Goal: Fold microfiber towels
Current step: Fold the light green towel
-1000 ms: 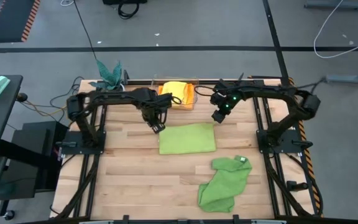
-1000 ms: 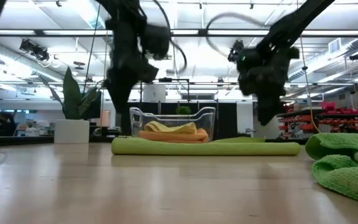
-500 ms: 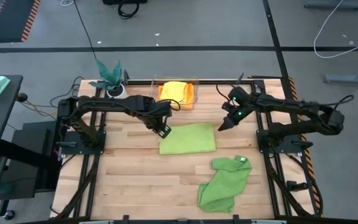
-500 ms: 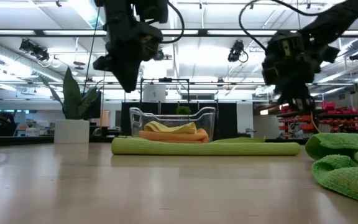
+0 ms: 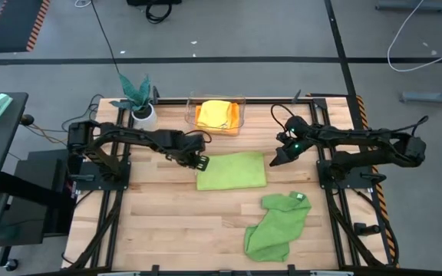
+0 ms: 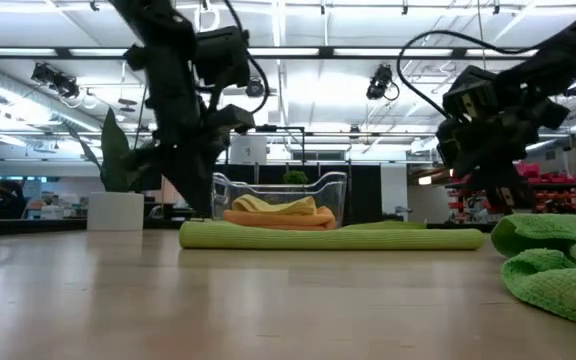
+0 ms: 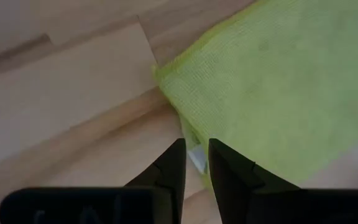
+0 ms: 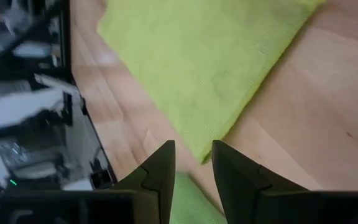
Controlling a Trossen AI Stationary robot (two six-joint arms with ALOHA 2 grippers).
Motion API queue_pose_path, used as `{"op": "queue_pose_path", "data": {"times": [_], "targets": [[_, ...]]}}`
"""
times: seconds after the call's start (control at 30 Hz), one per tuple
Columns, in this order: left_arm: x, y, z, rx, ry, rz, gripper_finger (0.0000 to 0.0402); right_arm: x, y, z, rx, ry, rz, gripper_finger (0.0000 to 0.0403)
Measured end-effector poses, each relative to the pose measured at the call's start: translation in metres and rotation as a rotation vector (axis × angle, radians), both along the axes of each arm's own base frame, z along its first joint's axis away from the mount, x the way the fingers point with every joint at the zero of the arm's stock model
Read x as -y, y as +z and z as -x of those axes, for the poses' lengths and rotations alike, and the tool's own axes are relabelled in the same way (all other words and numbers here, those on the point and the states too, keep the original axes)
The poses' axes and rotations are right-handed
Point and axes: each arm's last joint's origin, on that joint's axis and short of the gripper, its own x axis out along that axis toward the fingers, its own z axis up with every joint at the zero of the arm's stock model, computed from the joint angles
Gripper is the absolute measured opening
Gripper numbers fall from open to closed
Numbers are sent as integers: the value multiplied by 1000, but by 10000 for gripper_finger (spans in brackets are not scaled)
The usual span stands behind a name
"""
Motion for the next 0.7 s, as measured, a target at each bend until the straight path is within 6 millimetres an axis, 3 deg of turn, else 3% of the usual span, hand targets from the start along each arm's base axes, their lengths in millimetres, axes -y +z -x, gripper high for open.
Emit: {"op": "queue_pose_path", "data": {"times": [0.1,0.47,0.7], "targets": [[3,-5,-3,104,19,24,81,0,-4,0,23,-58,-28,111],[8,-25,15,-6,50,19,96,-1,-11,-1,-41,-135,32,110],[9,-24,12,24,65,24,101,-6,-12,-4,-61,-122,63,110]]}}
